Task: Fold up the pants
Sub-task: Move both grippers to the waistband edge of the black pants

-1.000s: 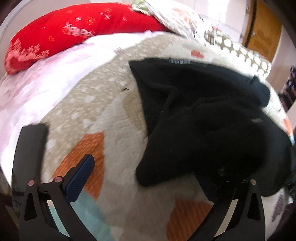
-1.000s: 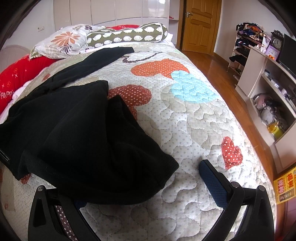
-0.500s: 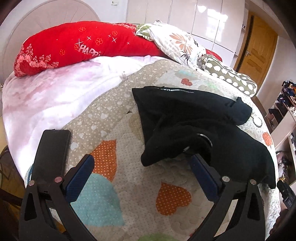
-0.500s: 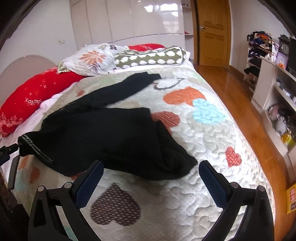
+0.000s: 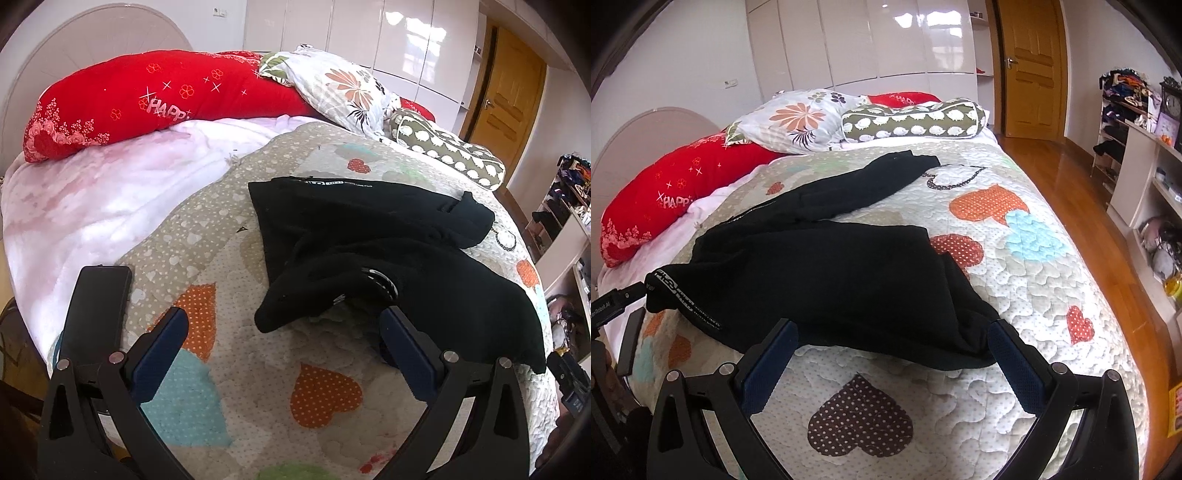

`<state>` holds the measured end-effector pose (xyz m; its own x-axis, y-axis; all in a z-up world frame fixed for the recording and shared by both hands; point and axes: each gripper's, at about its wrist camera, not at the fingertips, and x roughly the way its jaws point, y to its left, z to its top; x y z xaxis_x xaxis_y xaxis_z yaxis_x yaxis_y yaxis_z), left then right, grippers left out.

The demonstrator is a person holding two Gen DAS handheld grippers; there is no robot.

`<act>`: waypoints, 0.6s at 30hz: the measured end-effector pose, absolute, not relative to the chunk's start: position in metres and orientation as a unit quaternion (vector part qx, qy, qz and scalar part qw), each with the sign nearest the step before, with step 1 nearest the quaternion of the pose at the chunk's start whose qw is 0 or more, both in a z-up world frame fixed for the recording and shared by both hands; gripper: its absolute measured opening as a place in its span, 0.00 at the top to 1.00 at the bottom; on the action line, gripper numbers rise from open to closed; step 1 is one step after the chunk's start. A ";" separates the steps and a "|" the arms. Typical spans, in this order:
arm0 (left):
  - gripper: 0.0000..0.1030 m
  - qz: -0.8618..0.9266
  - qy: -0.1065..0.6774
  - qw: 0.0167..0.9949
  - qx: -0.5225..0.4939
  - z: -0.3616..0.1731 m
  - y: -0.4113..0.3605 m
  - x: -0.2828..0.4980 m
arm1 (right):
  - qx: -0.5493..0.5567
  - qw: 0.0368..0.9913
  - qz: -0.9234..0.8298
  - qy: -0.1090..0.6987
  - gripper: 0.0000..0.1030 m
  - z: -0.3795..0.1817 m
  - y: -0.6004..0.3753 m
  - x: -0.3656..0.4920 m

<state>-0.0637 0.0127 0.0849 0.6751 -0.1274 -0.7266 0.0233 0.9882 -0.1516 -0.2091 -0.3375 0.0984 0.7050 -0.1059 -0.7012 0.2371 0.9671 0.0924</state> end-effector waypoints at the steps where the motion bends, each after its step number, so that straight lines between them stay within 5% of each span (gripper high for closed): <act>1: 0.00 -0.042 0.400 0.913 -0.064 0.085 0.012 -0.064 | 0.088 0.919 -0.092 0.373 0.00 0.098 -0.337 -0.209; 18: 0.00 -0.054 0.411 0.903 -0.108 0.074 0.005 -0.052 | 0.113 0.905 -0.137 0.386 0.00 0.078 -0.375 -0.215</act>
<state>-0.0519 0.0054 0.0744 0.6558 -0.1869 -0.7314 0.0084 0.9706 -0.2405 -0.2152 -0.3752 0.0781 0.6640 -0.1613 -0.7301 0.3360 0.9367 0.0986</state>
